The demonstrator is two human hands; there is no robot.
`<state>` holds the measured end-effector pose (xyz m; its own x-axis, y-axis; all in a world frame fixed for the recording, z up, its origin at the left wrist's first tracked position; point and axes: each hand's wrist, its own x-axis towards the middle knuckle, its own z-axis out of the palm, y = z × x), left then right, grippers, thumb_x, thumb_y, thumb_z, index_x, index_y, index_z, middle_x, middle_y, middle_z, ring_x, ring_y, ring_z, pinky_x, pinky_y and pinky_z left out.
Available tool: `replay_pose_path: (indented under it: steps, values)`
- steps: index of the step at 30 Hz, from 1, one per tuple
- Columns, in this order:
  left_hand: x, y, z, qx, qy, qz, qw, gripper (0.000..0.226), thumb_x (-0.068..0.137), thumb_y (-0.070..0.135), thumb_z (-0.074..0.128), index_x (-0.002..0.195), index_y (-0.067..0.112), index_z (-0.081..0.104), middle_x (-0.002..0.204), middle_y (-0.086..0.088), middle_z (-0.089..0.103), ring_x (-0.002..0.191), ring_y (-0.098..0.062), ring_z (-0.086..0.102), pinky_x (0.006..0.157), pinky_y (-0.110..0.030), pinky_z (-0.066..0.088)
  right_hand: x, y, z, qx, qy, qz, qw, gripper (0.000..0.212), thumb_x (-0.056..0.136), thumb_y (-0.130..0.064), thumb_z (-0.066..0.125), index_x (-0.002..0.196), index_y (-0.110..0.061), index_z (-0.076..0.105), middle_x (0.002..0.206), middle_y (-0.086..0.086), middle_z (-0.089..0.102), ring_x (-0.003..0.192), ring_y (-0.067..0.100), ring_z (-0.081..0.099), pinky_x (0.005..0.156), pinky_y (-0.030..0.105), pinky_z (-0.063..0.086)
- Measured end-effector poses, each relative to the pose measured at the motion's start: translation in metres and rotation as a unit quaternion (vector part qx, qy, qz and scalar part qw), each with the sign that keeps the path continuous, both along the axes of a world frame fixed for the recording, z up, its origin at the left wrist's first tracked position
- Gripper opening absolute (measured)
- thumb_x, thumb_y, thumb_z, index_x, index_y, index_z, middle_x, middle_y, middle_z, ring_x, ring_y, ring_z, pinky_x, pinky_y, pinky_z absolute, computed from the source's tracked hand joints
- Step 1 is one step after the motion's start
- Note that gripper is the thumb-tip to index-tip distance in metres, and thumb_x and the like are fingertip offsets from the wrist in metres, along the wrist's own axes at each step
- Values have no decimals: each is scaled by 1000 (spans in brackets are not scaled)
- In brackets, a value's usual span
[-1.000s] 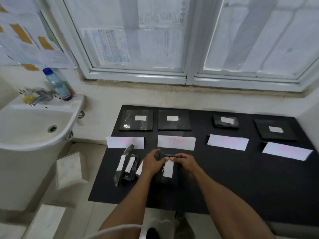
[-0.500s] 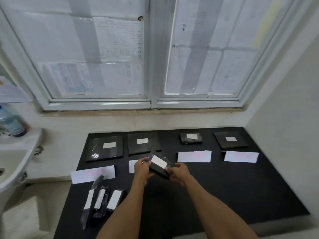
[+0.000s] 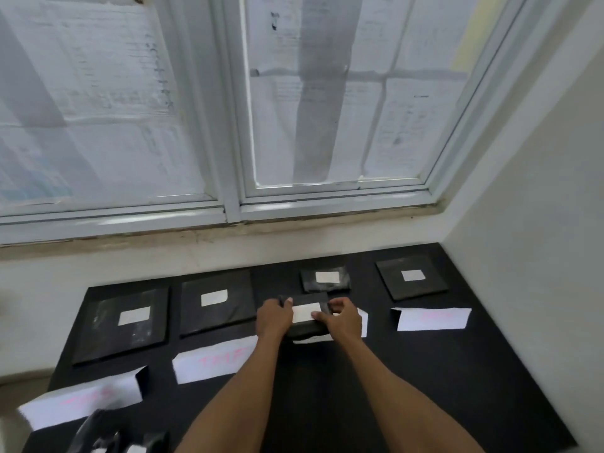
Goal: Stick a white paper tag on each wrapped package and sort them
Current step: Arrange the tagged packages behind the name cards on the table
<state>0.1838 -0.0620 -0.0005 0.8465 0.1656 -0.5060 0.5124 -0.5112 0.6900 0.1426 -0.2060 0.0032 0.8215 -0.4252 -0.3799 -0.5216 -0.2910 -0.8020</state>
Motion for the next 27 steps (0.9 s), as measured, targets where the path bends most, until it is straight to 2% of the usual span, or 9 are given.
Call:
replay_pose_path:
  steps: [5,8,11,13,16,18,20,24,27]
  values:
    - [66,-57,-14,-11,8,-1,1000,32,95,23,52,96,-6,65,102,-23,67,94,-33,64,73,-31,45,62,-58,-21,-9,24,-23,999,52,75,-21,80,121,-8,59,115,7,66,102,19,62,88,29,50]
    - [101,-85,-23,-14,16,-15,1000,31,94,25,53,91,-5,64,101,-22,67,90,-31,62,70,-28,43,98,-81,-35,-18,30,-29,999,46,79,-17,76,122,-7,60,117,8,66,106,21,62,90,27,48]
    - [124,-100,-36,7,20,-40,999,27,90,21,59,99,-4,66,101,-17,68,92,-28,63,70,-25,43,127,-95,-50,-33,29,-22,999,43,83,-11,70,125,-6,60,120,10,65,110,21,61,92,25,46]
    - [130,-104,-46,47,21,-63,997,14,88,13,60,86,0,66,93,-15,68,86,-24,64,67,-25,43,136,-98,-61,-63,42,-12,997,38,86,-8,65,124,-5,61,121,11,65,110,23,61,94,25,46]
    - [135,-106,-62,74,10,-55,996,16,85,10,64,69,5,65,82,-15,71,72,-20,62,64,-28,48,145,-100,-81,-87,54,-5,995,34,87,-5,64,120,-6,65,119,12,67,110,23,62,97,25,45]
    - [137,-106,-70,77,-1,-46,996,14,83,10,67,74,1,71,83,-17,73,74,-22,65,66,-28,50,148,-101,-88,-90,59,6,994,34,86,-5,65,121,-6,65,118,12,66,108,23,62,97,25,46]
    - [139,-104,-74,68,2,-44,997,14,83,12,68,86,0,75,91,-17,74,85,-26,68,75,-31,53,149,-101,-89,-90,65,16,994,34,87,-6,64,121,-7,65,117,12,65,108,23,62,97,26,46]
    - [144,-101,-68,48,35,-67,996,26,85,14,68,107,2,72,110,-16,71,105,-30,64,86,-30,48,152,-102,-83,-93,90,41,991,31,89,-11,58,118,-14,67,116,8,65,106,21,61,95,27,49]
    - [138,-94,-64,41,57,-85,994,26,90,18,61,108,2,70,112,-18,69,104,-30,63,83,-30,47,146,-95,-66,-99,110,47,988,28,88,-14,56,115,-13,63,120,10,59,107,22,58,92,31,51]
